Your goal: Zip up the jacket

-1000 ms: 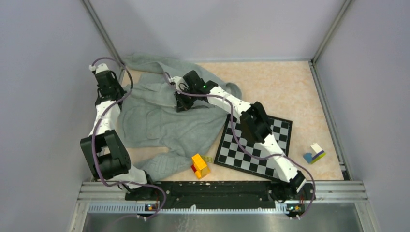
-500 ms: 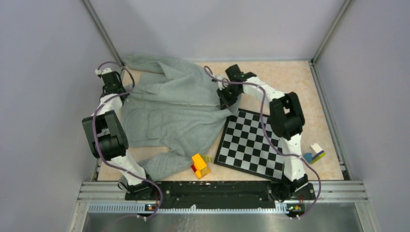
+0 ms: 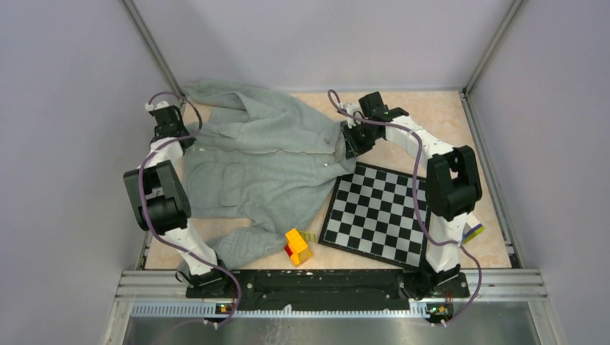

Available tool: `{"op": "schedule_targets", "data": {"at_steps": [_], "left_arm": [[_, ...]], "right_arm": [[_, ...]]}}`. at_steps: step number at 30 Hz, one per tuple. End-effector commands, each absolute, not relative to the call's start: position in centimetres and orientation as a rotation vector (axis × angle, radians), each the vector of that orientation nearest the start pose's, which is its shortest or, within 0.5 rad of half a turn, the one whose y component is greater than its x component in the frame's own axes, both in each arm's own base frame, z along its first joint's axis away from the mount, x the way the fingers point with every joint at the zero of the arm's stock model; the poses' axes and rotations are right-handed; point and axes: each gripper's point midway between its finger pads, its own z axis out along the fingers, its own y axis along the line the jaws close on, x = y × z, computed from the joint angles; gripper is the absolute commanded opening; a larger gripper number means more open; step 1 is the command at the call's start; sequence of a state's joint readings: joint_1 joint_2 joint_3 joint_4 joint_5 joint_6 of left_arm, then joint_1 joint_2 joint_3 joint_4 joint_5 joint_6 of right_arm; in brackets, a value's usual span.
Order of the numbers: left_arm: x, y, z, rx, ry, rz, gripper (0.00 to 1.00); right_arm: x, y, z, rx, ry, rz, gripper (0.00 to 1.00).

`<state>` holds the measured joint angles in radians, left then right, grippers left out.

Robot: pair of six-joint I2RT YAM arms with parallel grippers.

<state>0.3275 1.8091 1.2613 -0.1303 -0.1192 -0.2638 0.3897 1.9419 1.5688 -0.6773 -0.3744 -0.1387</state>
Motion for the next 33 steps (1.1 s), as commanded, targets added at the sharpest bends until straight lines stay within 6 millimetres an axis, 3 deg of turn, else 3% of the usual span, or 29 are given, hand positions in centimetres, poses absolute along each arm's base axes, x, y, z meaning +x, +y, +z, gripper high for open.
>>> {"op": "schedule_targets", "data": {"at_steps": [1, 2, 3, 7, 10, 13, 17, 21, 22, 25, 28, 33], "left_arm": [[47.8, 19.4, 14.5, -0.746, 2.018, 0.188, 0.40], [47.5, 19.2, 14.5, -0.780, 2.024, 0.179, 0.52], [47.1, 19.2, 14.5, -0.822, 2.034, 0.180, 0.60], [45.7, 18.3, 15.8, -0.947, 2.075, 0.134, 0.84], [44.8, 16.3, 17.3, -0.940, 2.062, 0.026, 0.98], [42.9, 14.8, 18.8, -0.914, 2.049, -0.025, 0.99], [41.1, 8.1, 22.1, -0.702, 2.005, -0.328, 0.99], [39.0, -2.1, 26.0, -0.327, 1.959, -0.575, 0.99], [38.3, -5.3, 27.3, -0.213, 1.938, -0.630, 0.99], [35.8, -11.4, 32.4, 0.046, 1.788, -0.776, 0.99], [32.8, -14.7, 38.1, 0.245, 1.607, -0.847, 0.99], [27.2, -16.9, 46.1, 0.489, 1.285, -0.933, 0.99]], "right_arm": [[40.6, 20.7, 14.2, -0.637, 2.426, 0.415, 0.40], [40.4, 21.1, 15.0, -0.621, 2.404, 0.380, 0.69], [40.2, 21.3, 15.7, -0.607, 2.391, 0.335, 0.85], [38.0, 21.3, 19.4, -0.456, 2.382, 0.221, 0.89], [35.1, 21.8, 23.2, -0.429, 2.297, 0.347, 0.89], [32.0, 21.1, 28.1, -0.407, 2.158, 0.470, 0.90], [28.5, 18.4, 34.0, -0.322, 1.985, 0.504, 0.91], [26.7, 13.9, 38.1, -0.177, 1.860, 0.386, 0.91], [26.3, 12.8, 39.2, -0.158, 1.831, 0.354, 0.91], [24.8, 9.8, 43.2, -0.101, 1.723, 0.279, 0.92], [22.9, 7.7, 46.7, -0.072, 1.607, 0.254, 0.92], [20.3, 5.3, 50.8, -0.037, 1.454, 0.250, 0.92]]}}
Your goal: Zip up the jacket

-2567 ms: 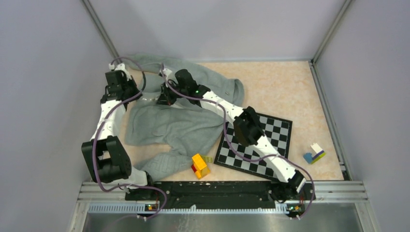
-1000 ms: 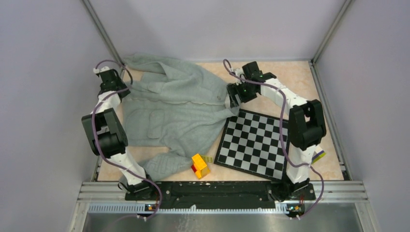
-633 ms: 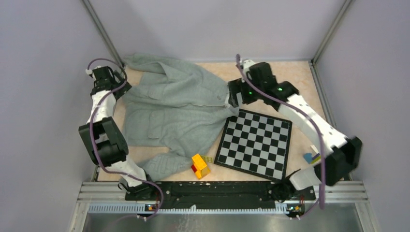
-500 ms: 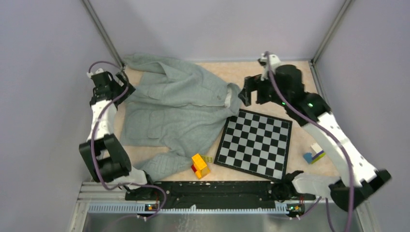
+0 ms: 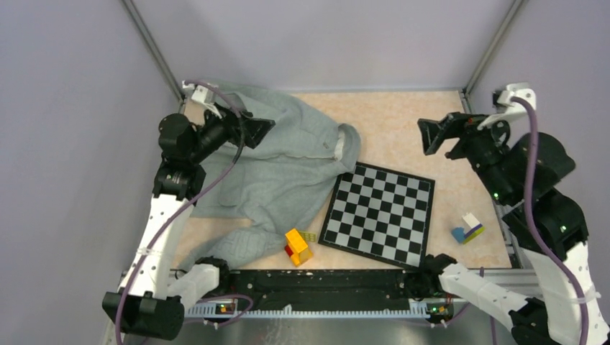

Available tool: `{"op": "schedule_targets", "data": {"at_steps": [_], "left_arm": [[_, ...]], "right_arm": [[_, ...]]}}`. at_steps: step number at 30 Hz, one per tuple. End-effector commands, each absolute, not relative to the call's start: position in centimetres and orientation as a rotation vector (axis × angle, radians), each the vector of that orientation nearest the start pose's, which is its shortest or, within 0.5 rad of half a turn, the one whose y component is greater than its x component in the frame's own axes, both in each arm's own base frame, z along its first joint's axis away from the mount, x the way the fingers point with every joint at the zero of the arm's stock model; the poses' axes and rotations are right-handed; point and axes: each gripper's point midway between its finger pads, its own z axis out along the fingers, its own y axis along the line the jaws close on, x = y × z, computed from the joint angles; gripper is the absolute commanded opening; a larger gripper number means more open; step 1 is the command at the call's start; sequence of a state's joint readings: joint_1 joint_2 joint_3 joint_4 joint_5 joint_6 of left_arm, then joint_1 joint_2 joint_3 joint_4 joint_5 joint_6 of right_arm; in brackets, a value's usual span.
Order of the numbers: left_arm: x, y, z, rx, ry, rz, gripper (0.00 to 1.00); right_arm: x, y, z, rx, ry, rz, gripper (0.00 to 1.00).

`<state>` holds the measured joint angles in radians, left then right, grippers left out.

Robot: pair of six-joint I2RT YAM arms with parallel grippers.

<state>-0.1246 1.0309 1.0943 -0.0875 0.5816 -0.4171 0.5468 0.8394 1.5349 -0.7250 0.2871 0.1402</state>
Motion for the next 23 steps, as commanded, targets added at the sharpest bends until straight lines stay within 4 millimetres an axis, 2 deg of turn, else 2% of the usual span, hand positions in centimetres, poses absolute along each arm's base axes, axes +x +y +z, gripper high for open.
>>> {"op": "schedule_targets", "data": {"at_steps": [1, 6, 10, 13, 18, 23], "left_arm": [[25.8, -17.2, 47.5, 0.534, 1.220, -0.945, 0.99], [21.7, -17.1, 51.8, 0.622, 1.016, -0.917, 0.99], [19.8, -16.9, 53.4, 0.657, 0.953, -0.876, 0.99], [19.2, -16.6, 53.9, 0.663, 0.942, -0.835, 0.99], [19.2, -16.1, 54.2, 0.664, 0.950, -0.770, 0.99], [19.5, -15.8, 54.2, 0.639, 0.922, -0.755, 0.99]], "right_arm": [[19.8, 4.9, 51.4, -0.032, 1.430, 0.247, 0.92], [18.0, 3.4, 53.7, -0.013, 1.333, 0.235, 0.93], [17.2, 2.7, 54.7, 0.012, 1.272, 0.244, 0.93], [17.2, 2.4, 54.9, 0.031, 1.244, 0.239, 0.93], [17.3, 2.0, 55.7, 0.050, 1.221, 0.227, 0.93], [16.9, 2.5, 55.6, 0.000, 1.198, 0.230, 0.93]]}}
